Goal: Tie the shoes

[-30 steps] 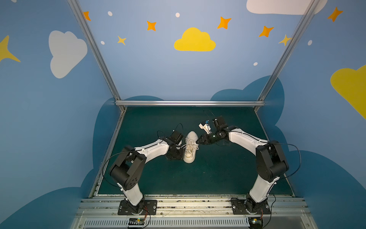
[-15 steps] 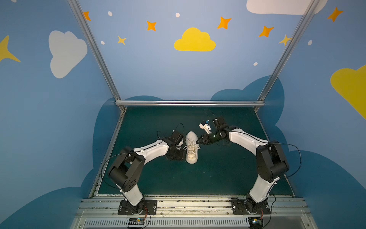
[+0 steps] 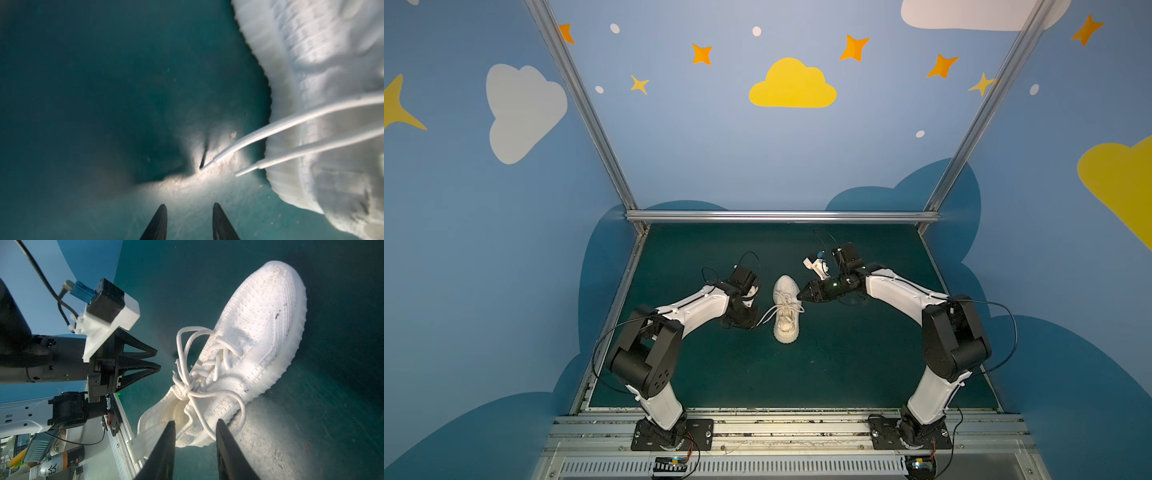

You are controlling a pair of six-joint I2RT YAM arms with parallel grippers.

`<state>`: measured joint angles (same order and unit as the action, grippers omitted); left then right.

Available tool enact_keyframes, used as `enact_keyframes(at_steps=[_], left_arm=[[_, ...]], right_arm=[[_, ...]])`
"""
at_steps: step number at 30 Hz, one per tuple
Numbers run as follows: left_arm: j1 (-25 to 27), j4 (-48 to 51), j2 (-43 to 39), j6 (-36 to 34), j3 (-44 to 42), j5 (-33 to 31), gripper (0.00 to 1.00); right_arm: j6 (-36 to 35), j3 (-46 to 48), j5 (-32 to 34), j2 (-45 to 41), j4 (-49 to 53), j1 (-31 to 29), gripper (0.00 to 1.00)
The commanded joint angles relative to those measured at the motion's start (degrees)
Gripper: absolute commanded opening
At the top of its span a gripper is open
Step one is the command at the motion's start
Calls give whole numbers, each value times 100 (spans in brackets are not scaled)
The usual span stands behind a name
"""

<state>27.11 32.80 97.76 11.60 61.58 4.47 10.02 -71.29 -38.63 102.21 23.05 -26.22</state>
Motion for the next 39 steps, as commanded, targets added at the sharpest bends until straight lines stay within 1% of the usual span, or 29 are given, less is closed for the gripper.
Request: enact_keyframes(at_steps=[1,4,15,24,30,31,33,36,38,39], left_arm=[[-14,-107,183,-236,323,98,37],[-21,-161,324,-276,462,202,37],[-13,-516,570,-228,547,694,37],[9,-704,750,-213,509,676,37],[13,-942,850,-298,495,820,31],[15,-963,859,-313,491,853,29],[13,-1054,859,-380,456,1126,25],[10,-1089,857,-430,396,1205,17],[4,-1166,816,-423,298,1231,16],[9,-1204,794,-414,261,1228,17]], right_arm=[[-88,47,-61,-290,103,57,34],[-94,63,-66,-306,116,77,34],[-118,25,-103,-294,158,108,34],[-123,45,-131,-316,153,118,34],[-144,-93,-237,-224,182,110,34],[-150,-125,-261,-192,180,104,34],[-168,-204,-340,-80,182,78,34],[-173,-395,-433,147,226,39,34],[-159,-522,-508,286,235,15,35],[-133,-596,-534,343,229,1,35]])
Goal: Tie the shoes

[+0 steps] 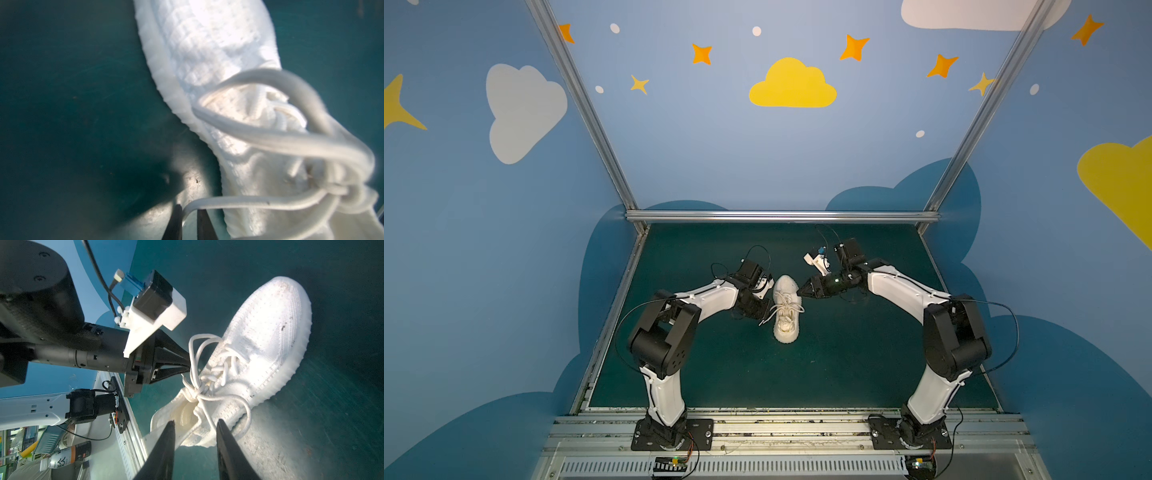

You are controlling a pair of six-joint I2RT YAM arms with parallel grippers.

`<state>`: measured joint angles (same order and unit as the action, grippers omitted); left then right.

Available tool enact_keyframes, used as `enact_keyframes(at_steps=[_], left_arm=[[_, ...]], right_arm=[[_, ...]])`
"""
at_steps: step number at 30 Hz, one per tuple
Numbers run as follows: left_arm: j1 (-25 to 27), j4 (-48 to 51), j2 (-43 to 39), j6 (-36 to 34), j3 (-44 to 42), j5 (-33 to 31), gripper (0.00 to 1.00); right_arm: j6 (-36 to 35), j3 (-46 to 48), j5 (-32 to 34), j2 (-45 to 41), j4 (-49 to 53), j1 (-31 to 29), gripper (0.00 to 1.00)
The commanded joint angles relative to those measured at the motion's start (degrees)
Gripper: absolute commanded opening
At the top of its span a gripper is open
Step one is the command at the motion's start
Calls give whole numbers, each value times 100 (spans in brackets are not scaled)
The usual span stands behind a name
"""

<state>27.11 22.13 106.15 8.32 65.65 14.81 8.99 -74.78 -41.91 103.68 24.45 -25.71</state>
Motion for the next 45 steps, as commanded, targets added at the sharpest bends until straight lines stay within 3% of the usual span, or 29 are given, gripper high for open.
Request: enact_keyframes(at_steps=[1,2,4,11,16,32,45], left_arm=[[8,-139,-54,-89,-166,183,22],[11,-142,-72,-102,-188,167,27],[3,-200,-97,-110,-247,120,28],[-4,-433,-54,-127,-364,107,18],[-22,-581,-212,-188,-516,83,4],[-205,-483,-405,-217,-494,272,3],[-317,-285,-250,-235,-264,479,3]], right_arm=[[-32,-302,-221,241,87,-65,35],[-30,-362,-225,286,99,-81,35],[-25,-459,-248,348,106,-91,35],[-37,-683,-307,567,234,-118,35],[-56,-835,-400,760,295,-176,36],[-62,-1892,-881,1927,555,-367,39],[320,-2081,-1469,2383,313,-349,40]])
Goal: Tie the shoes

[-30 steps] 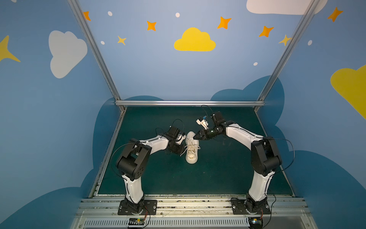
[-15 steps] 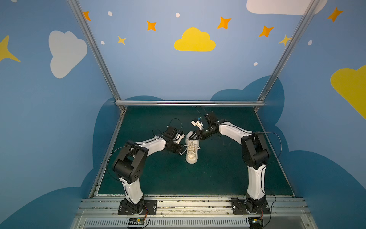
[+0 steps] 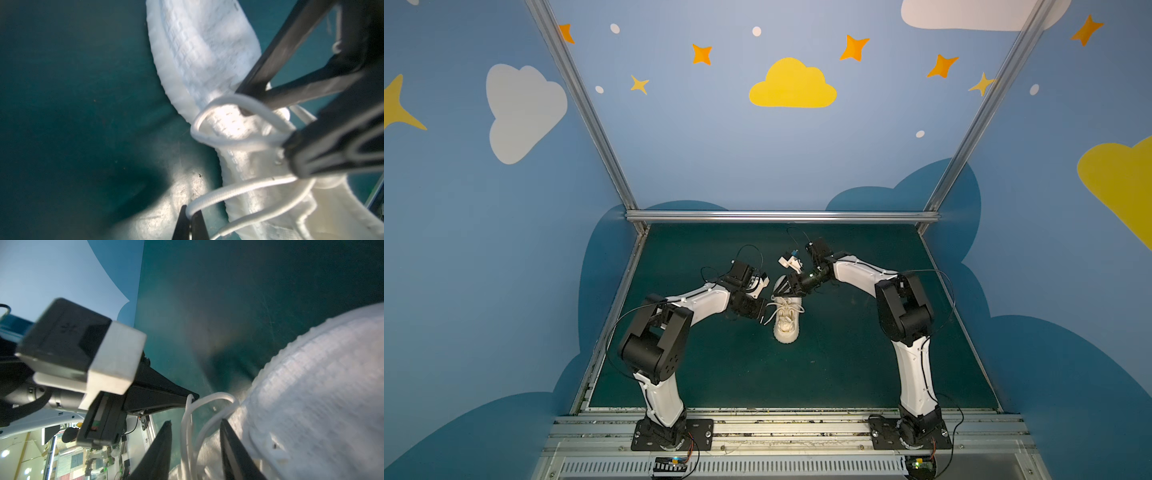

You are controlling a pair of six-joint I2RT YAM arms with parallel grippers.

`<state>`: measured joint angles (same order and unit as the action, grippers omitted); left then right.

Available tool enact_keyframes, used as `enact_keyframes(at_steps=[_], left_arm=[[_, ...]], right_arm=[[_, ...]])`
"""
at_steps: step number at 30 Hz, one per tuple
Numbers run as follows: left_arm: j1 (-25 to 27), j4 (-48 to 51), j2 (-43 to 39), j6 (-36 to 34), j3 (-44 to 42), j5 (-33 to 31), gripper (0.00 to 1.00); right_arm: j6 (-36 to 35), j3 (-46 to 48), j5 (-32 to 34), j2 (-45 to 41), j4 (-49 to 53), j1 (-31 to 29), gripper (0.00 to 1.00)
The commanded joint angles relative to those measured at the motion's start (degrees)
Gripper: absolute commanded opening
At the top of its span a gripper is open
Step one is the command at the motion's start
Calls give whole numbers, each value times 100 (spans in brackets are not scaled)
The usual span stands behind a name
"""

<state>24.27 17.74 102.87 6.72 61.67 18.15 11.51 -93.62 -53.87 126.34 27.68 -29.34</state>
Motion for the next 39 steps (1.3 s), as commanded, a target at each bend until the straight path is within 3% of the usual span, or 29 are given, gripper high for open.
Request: enact_keyframes(at_steps=[1,14,31,39], left_arm=[[-36,143,85,-59,125,148,3],[-158,223,382,-58,361,458,3],[-273,796,1291,-450,1727,675,3],[-287,887,1471,-586,2069,761,3]], right_arm=[[87,-186,-363,135,-49,25,39],[457,321,-1091,-112,-848,60,35],[598,889,-1315,-611,-1318,65,32],[324,794,-1200,-676,-885,51,33]])
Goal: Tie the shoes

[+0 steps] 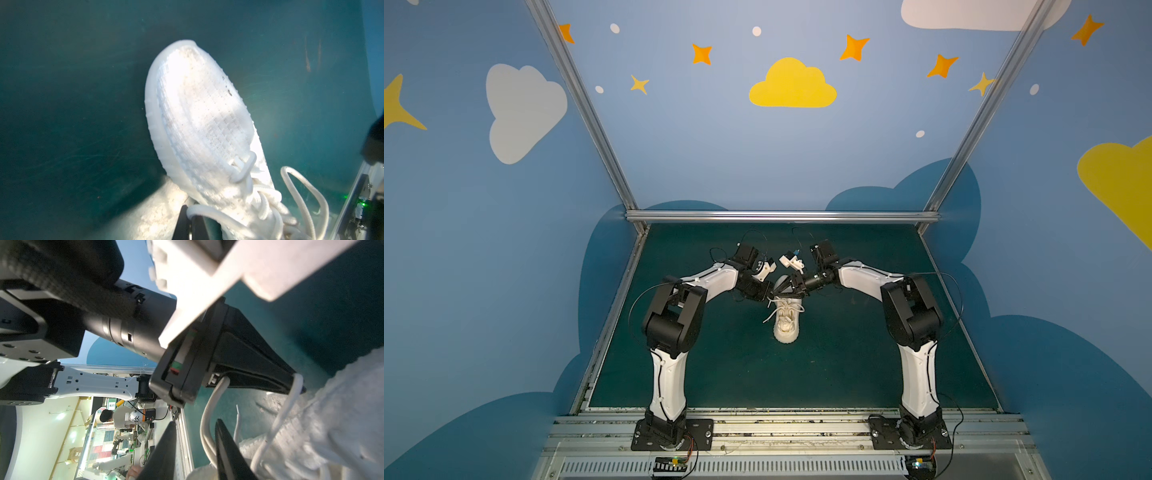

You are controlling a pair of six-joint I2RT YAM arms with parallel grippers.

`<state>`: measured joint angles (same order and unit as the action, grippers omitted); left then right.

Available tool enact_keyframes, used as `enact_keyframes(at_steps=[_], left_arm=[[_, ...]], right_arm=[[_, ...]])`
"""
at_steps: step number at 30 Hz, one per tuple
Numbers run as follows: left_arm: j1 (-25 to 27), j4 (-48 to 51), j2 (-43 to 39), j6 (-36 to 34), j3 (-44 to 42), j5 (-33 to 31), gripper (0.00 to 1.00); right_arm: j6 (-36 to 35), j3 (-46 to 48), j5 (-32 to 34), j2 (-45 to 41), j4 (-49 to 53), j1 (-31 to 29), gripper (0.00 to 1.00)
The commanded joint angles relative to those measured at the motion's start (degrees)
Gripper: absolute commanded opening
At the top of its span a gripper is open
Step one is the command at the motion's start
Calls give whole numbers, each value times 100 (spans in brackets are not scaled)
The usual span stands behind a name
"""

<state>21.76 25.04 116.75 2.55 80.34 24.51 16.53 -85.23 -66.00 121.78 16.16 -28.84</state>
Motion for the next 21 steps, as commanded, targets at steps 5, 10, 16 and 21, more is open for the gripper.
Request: enact_keyframes(at_steps=[5,10,16,21], left_arm=[[-44,116,146,-374,458,207,3],[-45,-128,135,-926,467,483,4],[-58,126,325,-1460,767,808,4],[-53,-114,153,-1654,596,894,4]], right_arm=[[-313,-21,158,-317,491,-13,33],[-198,171,443,-577,404,68,37],[217,592,575,-896,-186,255,38],[410,627,761,-795,-297,370,36]])
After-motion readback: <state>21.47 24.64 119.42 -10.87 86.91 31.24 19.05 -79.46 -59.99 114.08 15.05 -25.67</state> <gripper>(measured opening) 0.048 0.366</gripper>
